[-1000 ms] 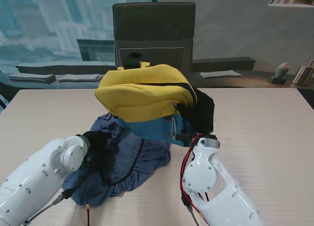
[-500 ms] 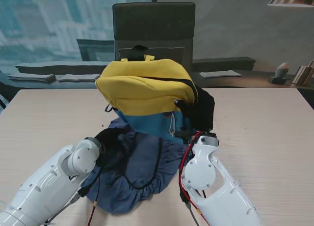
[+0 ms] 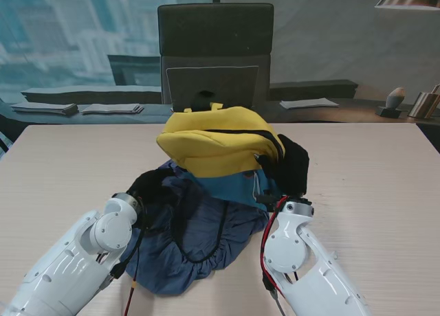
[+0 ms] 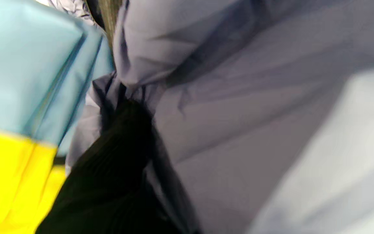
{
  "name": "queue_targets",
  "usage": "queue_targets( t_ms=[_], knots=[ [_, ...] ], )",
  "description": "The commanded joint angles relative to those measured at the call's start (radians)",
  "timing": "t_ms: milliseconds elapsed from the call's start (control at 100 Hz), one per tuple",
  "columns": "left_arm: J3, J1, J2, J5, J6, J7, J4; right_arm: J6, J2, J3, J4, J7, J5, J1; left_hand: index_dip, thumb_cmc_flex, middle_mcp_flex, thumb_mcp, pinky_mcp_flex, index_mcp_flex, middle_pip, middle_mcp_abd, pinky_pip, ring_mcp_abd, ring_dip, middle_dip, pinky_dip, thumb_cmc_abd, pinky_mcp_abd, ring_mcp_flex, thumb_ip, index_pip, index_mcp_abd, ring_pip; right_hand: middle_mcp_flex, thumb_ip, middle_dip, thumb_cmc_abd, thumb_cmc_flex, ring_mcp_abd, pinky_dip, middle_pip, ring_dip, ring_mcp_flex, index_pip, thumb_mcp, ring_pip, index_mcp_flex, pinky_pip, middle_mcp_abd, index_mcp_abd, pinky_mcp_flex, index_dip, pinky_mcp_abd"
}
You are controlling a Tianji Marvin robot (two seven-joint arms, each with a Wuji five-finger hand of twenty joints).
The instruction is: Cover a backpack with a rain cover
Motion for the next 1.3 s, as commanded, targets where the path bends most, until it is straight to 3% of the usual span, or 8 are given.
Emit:
queue_targets(
  t_ms=[0,110,260,480,580,700,970,1290],
  knots=[
    [-0.011,0.016,-0.005,-0.025,0.023,-0.017,-0.020,0.013,-0.018,-0.014,0.031,-0.003,0.004,0.016,0.030,-0.039,-0.020,0.066,-0.019,0.063,0.010,-0.013,-0.007,0.018,0.004,-0.016,0.023,0.016,0.025,-0.012,-0.002,0.020,-0.048,-0.010,-0.004,0.009,0.013,0.089,0.072,-0.051,0.023,0.055,0.025,0.059,0.076,0.135,0.036,0.000,0.004,0.008,-0.128,-0.005,0.038,-0.020],
    [-0.023,0.026,0.006,0.002,0.039,-0.047,-0.031,0.030,-0.029,-0.031,0.072,-0.035,0.005,0.037,-0.017,-0.105,-0.062,0.141,-0.026,0.063,0.017,-0.018,-0.020,0.011,0.000,-0.083,0.017,-0.038,0.020,-0.030,0.003,-0.002,-0.037,-0.024,-0.004,0.009,0.012,0.088,0.072,-0.049,0.024,0.058,0.025,0.058,0.078,0.137,0.039,-0.001,0.006,0.012,-0.124,-0.006,0.036,-0.017],
    [-0.037,0.045,0.032,0.070,0.027,-0.121,-0.058,0.037,-0.033,-0.041,0.094,-0.041,0.004,0.048,-0.099,-0.345,-0.387,0.353,-0.096,-0.326,-0.038,-0.043,-0.074,-0.039,-0.023,-0.193,-0.012,-0.131,-0.013,-0.229,0.047,-0.229,0.052,-0.115,-0.004,0.009,0.010,0.087,0.073,-0.049,0.026,0.061,0.024,0.057,0.081,0.139,0.044,-0.001,0.009,0.012,-0.122,-0.007,0.034,-0.017],
    [-0.119,0.096,0.053,0.256,-0.111,-0.098,-0.144,0.044,-0.032,-0.046,0.106,-0.042,-0.005,0.050,-0.225,-0.326,-0.514,0.439,-0.122,-0.402,-0.078,-0.051,-0.073,-0.092,-0.092,-0.266,-0.013,-0.205,-0.072,-0.324,0.032,-0.323,0.036,-0.202,-0.005,0.009,0.008,0.086,0.074,-0.047,0.026,0.063,0.022,0.055,0.083,0.140,0.045,-0.001,0.010,0.016,-0.120,-0.009,0.031,-0.016],
    [-0.165,0.128,0.060,0.355,-0.159,-0.078,-0.210,0.043,-0.032,-0.045,0.112,-0.047,-0.007,0.051,-0.278,-0.341,-0.561,0.429,-0.178,-0.396,-0.153,-0.054,-0.140,-0.104,-0.114,-0.305,-0.050,-0.218,-0.068,-0.406,0.034,-0.398,0.020,-0.253,-0.006,0.008,0.007,0.085,0.074,-0.044,0.027,0.064,0.021,0.055,0.083,0.140,0.047,-0.002,0.012,0.018,-0.116,-0.012,0.029,-0.016],
    [-0.187,0.123,0.060,0.395,-0.305,-0.021,-0.228,0.042,-0.029,-0.044,0.111,-0.041,-0.014,0.049,-0.238,-0.252,-0.553,0.476,-0.208,-0.356,-0.128,-0.082,-0.173,-0.132,-0.118,-0.271,-0.073,-0.181,-0.084,-0.423,0.039,-0.295,-0.140,-0.268,-0.006,0.008,0.006,0.086,0.073,-0.045,0.027,0.065,0.020,0.056,0.084,0.140,0.049,-0.001,0.013,0.017,-0.118,-0.012,0.029,-0.016],
    [-0.070,-0.040,0.109,0.521,-0.505,-0.198,-0.165,0.038,-0.031,-0.045,0.113,-0.044,-0.010,0.048,-0.172,0.004,-0.395,0.584,-0.203,-0.023,0.023,-0.213,-0.168,-0.211,-0.022,-0.170,-0.075,-0.036,-0.114,-0.330,0.002,-0.214,-0.284,-0.098,-0.004,0.008,0.004,0.086,0.072,-0.046,0.028,0.067,0.018,0.056,0.085,0.139,0.051,-0.002,0.015,0.017,-0.117,-0.009,0.027,-0.016],
    [0.176,-0.260,0.131,0.526,-0.615,-0.260,0.036,0.034,-0.031,-0.044,0.116,-0.046,-0.008,0.047,-0.173,-0.086,-0.305,0.528,-0.189,-0.068,-0.093,-0.233,-0.139,-0.283,-0.184,-0.304,-0.063,-0.013,-0.227,-0.300,-0.002,-0.251,-0.198,-0.280,-0.003,0.008,0.002,0.086,0.072,-0.045,0.028,0.067,0.015,0.057,0.086,0.139,0.053,-0.001,0.017,0.017,-0.116,-0.009,0.024,-0.020]
  ],
)
